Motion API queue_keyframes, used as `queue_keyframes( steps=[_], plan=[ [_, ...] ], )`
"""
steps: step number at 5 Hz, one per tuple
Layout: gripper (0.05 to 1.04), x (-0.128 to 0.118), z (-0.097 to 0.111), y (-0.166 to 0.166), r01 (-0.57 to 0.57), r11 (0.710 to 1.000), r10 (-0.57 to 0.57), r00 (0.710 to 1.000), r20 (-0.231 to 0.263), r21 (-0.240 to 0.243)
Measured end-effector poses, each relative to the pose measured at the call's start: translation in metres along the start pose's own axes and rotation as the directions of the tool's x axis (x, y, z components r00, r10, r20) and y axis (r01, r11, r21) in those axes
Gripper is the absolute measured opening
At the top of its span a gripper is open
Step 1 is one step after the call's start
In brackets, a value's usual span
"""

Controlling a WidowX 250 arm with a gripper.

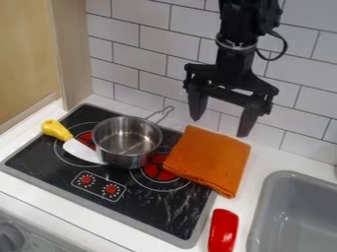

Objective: Move the silver pot on top of the orange cloth

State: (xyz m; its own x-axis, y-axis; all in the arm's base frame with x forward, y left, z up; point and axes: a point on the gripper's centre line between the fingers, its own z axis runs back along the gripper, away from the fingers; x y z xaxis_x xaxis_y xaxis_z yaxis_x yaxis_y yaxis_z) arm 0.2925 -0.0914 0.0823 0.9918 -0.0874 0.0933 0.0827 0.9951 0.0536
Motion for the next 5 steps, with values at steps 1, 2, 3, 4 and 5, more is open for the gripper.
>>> queue_keyframes(
  steps=[1,2,3,4,5],
  plan=[
    [0.998,-0.015,-0.014,0.003,0.011,1.000,-0.010,0.998,-0.062,0.010],
    [0.998,-0.034,-0.022,0.015,0.098,0.995,-0.098,0.985,-0.145,-0.005],
    [0.998,-0.051,-0.021,0.039,0.172,0.985,-0.167,0.967,-0.193,0.008],
    [0.998,-0.060,-0.027,0.059,0.344,0.938,-0.342,0.912,-0.227,-0.035],
    [0.998,-0.062,-0.034,0.073,0.491,0.869,-0.493,0.845,-0.205,-0.065]
  ],
)
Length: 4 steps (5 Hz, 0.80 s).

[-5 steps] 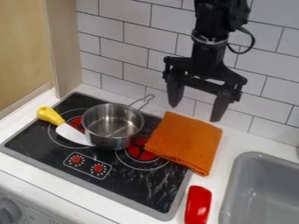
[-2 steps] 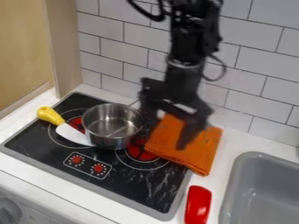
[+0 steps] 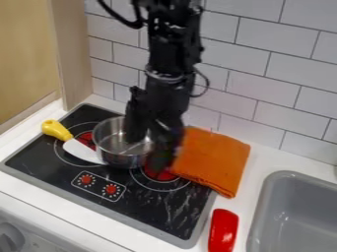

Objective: Move the silver pot on top of the orange cloth

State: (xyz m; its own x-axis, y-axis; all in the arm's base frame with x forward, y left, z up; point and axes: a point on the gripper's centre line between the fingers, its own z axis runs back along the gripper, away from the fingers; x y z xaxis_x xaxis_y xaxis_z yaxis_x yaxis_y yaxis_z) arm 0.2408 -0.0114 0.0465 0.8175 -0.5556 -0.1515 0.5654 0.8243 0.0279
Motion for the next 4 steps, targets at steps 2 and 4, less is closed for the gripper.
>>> queue_keyframes(
  steps=[2,4],
  plan=[
    [0.998,-0.001,-0.022,0.021,0.181,0.983,-0.183,0.982,0.039,0.037],
    [0.932,-0.002,-0.032,0.024,0.181,0.983,-0.182,0.980,0.085,0.017]
  ],
)
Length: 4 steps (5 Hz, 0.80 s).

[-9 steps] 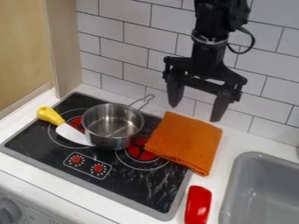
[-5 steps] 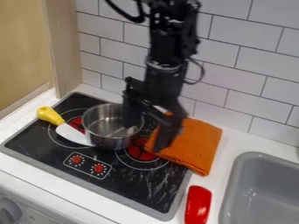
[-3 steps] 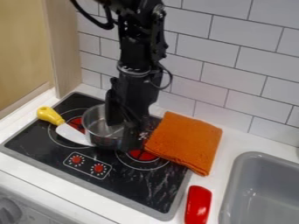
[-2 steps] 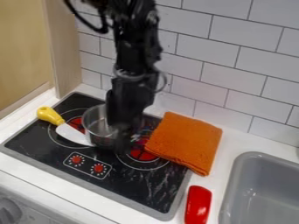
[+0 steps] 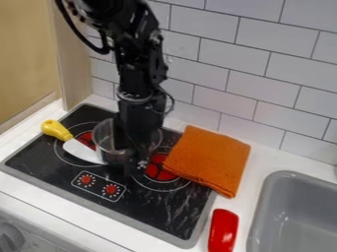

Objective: Move the silver pot on top of the orange cloth

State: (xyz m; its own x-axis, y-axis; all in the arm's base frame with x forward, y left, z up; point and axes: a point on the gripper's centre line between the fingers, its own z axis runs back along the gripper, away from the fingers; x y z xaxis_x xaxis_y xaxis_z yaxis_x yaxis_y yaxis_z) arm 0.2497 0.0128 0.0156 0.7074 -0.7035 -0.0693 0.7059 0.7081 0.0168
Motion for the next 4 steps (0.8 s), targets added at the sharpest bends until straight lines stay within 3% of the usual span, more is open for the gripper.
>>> queue_keyframes(
  steps=[1,2,3,4],
  plan=[
    [0.624,-0.002,-0.008,-0.005,0.003,0.999,-0.004,1.000,-0.011,-0.033],
    [0.324,-0.004,-0.013,-0.003,0.000,1.000,-0.001,0.999,-0.035,-0.030],
    [0.149,-0.004,-0.013,-0.002,0.005,1.000,-0.005,0.999,-0.032,-0.019],
    [0.074,-0.007,-0.003,-0.002,-0.010,1.000,0.010,1.000,-0.029,0.003]
  ],
)
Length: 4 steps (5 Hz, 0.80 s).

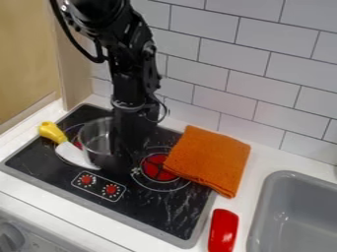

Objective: Move the silver pot on top of the orange cloth

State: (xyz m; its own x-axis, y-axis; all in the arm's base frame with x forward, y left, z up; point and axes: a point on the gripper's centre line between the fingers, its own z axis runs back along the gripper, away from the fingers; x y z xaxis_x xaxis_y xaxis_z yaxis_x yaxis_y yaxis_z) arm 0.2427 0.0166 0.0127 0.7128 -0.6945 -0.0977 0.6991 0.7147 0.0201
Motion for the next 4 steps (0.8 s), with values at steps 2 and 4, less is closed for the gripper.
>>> queue_keyframes(
  steps=[2,4],
  plan=[
    [0.065,0.002,0.028,0.002,-0.002,0.997,0.001,1.000,0.015,0.081],
    [0.065,0.048,0.053,-0.022,-0.197,0.972,0.189,0.979,0.070,0.131]
  ],
)
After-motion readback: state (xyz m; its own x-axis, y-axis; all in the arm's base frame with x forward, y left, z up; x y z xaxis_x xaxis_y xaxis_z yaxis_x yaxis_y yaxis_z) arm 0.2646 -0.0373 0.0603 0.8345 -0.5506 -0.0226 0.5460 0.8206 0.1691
